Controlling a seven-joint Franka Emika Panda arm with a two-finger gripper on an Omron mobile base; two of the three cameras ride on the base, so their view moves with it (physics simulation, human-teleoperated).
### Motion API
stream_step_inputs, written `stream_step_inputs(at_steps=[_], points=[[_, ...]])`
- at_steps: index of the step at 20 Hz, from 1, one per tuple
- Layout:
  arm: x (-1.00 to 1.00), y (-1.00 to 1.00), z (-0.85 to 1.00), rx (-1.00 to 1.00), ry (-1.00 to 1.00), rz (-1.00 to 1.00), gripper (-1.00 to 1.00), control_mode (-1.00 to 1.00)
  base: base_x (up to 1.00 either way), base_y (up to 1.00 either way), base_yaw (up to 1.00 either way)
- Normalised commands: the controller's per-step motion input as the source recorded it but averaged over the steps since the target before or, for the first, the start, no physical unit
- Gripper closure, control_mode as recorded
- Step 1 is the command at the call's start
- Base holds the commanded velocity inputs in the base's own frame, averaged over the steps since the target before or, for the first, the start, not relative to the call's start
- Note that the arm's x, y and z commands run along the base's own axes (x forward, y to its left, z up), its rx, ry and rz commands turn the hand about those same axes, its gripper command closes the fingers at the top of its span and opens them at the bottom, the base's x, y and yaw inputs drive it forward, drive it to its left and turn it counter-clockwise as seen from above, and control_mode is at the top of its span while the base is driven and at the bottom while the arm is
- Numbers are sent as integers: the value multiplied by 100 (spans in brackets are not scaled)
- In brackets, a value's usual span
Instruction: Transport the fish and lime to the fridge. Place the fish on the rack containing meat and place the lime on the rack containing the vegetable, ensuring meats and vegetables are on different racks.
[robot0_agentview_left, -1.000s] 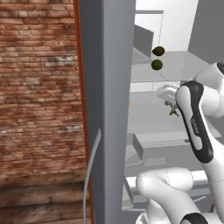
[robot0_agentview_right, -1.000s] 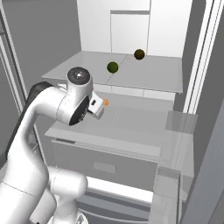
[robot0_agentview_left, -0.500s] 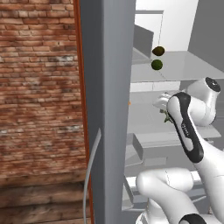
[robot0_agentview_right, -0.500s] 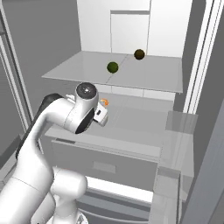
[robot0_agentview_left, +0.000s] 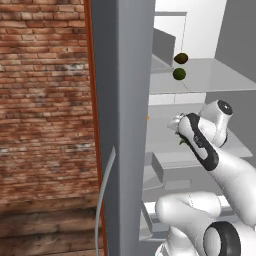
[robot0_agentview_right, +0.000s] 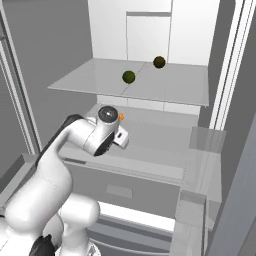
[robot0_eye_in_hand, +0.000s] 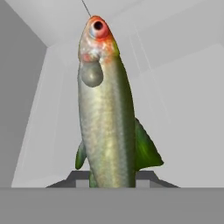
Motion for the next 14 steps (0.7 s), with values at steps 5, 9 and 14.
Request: stream_step_inputs(at_steps=[5, 9, 14], points=[[48, -20, -39, 3, 12, 0, 100, -100, 0, 0, 0], [43, -20, -39, 2, 10, 0, 100, -100, 0, 0, 0], [34, -21, -38, 0, 6, 1, 100, -100, 0, 0, 0]])
